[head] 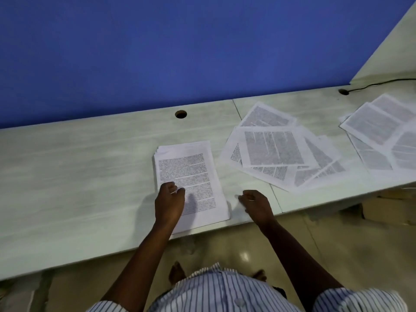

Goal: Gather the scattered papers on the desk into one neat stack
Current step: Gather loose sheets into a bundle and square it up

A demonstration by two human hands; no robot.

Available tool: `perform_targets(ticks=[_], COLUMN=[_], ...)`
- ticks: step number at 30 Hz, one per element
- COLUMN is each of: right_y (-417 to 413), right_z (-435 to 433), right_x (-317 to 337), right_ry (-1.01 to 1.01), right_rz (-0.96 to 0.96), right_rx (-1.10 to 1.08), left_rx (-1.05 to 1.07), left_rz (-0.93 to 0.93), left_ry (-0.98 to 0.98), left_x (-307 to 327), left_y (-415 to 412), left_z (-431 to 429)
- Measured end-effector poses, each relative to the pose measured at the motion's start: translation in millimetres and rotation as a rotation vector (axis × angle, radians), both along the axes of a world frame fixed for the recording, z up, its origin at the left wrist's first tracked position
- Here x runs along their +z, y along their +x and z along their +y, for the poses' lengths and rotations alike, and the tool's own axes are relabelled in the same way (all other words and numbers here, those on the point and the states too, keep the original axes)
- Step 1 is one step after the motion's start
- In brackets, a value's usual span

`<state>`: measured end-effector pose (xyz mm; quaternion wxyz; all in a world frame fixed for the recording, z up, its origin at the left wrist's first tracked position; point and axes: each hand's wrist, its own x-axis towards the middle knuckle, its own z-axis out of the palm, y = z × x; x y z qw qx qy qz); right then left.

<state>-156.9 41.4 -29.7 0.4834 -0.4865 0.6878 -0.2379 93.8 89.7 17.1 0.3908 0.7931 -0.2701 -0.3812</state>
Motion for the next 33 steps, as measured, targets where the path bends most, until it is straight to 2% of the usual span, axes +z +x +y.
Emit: perform_targets(ticks=[10, 17, 21, 28, 33], right_y=[-118.7, -181.5, -195.5, -197.5, -202.2], right_z=[-45.5, -63.0, -87.8, -148.5, -209.3], right_x=[18.0, 18.9, 11.7, 16.8, 17.5], right_ry=[-0.016, 0.010, 0.003, -0.071, -0.081], right_rz=[-0.083, -0.118, -0.103, -0.009, 0.234], right_rx=[-0.004, -0.052, -0.030, 0.005, 0.039], left_rx=[-0.082, -0.141, -0.210, -0.195, -0.093], left_rz=[0.061, 0.082, 0.034, -0.143, -0.214], left_ry=[0.015, 0.083, 0.127, 0.139, 0.059], left_x=[-9.4, -19.7, -21.8, -29.6, -32.3], left_y=[-123.6, -182.1, -198.4, -187.1, -193.4], left_z=[-35.3, -66.6, -85.5, -133.7, -188.7])
